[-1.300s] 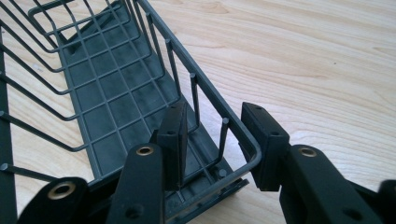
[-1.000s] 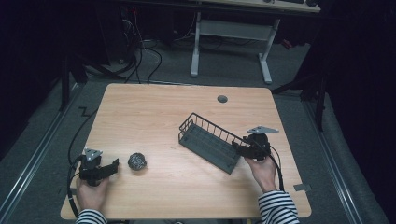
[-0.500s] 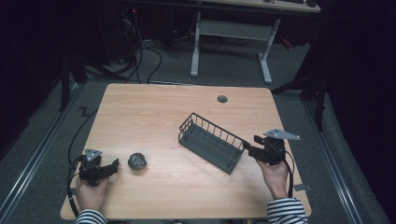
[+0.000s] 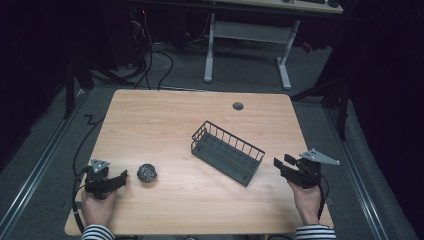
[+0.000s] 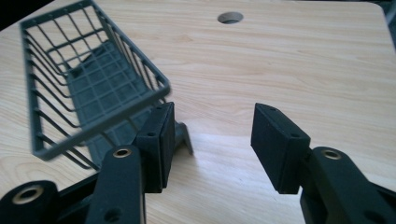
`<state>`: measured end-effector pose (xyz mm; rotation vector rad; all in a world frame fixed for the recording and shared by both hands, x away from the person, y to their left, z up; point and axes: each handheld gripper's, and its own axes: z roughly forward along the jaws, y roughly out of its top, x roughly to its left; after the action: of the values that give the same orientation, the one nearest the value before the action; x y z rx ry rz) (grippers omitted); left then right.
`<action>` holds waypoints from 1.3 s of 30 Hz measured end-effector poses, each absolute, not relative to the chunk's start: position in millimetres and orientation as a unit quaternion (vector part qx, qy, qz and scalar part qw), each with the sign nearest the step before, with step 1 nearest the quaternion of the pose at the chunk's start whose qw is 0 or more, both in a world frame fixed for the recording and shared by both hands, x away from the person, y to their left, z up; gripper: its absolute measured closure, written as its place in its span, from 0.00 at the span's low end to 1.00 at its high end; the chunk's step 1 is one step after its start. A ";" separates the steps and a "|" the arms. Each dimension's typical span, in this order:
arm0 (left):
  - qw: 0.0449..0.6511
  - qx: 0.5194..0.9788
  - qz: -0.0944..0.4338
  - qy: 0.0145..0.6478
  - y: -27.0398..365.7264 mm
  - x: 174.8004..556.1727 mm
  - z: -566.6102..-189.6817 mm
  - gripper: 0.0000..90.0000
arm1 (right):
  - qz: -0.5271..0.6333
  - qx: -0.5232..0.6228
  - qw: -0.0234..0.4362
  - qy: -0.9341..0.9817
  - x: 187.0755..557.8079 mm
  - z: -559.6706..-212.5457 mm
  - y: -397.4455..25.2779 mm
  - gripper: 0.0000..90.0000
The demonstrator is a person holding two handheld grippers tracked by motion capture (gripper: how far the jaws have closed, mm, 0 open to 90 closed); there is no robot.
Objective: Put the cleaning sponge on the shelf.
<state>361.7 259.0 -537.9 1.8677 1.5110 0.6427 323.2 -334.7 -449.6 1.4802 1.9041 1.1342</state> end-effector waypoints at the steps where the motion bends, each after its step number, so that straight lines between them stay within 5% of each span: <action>1: 0.321 0.711 0.245 0.575 259.0 361.7 -537.9 0.28 | 0.414 0.540 0.236 0.694 323.2 -449.6 -334.7 0.56; 20: 0.320 0.714 0.243 0.573 258.6 361.6 -537.8 0.27 | 0.384 0.580 0.212 0.686 319.7 -508.9 -355.0 0.53; 39: 0.322 0.730 0.229 0.558 259.3 364.6 -537.6 0.18 | 0.305 0.570 0.256 0.718 331.8 -530.3 -332.9 0.42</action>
<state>364.6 259.3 -537.6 1.9171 1.4639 0.6000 331.8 -332.9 -530.3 1.5476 1.9497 0.8275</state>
